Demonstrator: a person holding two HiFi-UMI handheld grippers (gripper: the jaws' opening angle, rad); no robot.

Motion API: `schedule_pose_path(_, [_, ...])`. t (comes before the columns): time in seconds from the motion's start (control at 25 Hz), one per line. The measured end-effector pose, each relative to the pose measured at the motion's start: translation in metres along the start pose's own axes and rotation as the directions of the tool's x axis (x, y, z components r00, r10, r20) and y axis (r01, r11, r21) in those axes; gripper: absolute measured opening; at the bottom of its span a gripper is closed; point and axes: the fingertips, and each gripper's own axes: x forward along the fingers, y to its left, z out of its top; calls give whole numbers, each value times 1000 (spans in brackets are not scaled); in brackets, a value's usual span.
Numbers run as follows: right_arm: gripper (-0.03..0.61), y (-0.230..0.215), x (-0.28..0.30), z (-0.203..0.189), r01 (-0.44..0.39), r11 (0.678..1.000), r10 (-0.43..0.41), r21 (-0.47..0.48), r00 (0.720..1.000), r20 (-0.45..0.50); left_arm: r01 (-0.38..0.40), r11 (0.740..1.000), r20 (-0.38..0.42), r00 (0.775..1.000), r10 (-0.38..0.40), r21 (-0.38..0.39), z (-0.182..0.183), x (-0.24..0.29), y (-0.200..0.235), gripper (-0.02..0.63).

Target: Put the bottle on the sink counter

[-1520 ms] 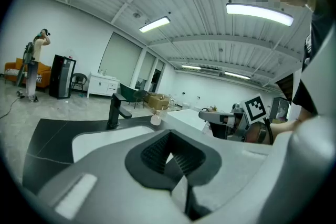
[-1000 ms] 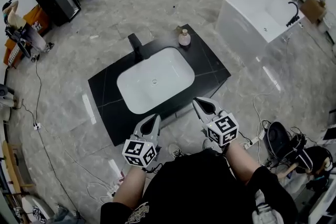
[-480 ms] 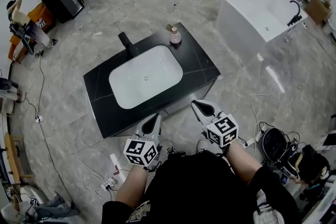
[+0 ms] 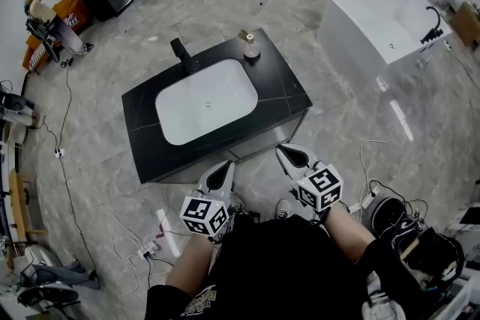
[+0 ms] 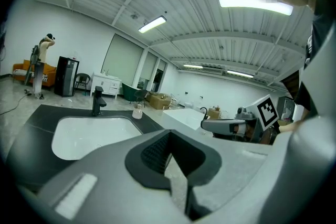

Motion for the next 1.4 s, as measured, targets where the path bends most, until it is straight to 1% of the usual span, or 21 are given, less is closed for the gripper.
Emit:
schedule_pose_path(0.32, [28,-5,-18,-12,-35,999,35,-10,999,-16,-24,1000,7,1000,24,-14,-13,3,-22,0])
schedule_pose_path(0.48, [28,-6,-23,-11,-54,998,53,-20,998,-16,-34,999,12,999,35,-14,-14,5,-31,0])
schedule_pose_path(0.72, [28,-5,-31,-11,-73,997,73,-30,997,-11,-46,999,24,999,46,-8,-14,2,-41,0])
schedule_pose_path(0.88, [28,-2,-34,-12,-89,995,88,-50,996,-19,-43,999,15,999,43,11,-16,-2,-49,0])
schedule_pose_path(1.4, [28,9,-42,-18,-116,992,116,-42,993,-10,-62,998,6,998,62,21,-24,-16,-59,0])
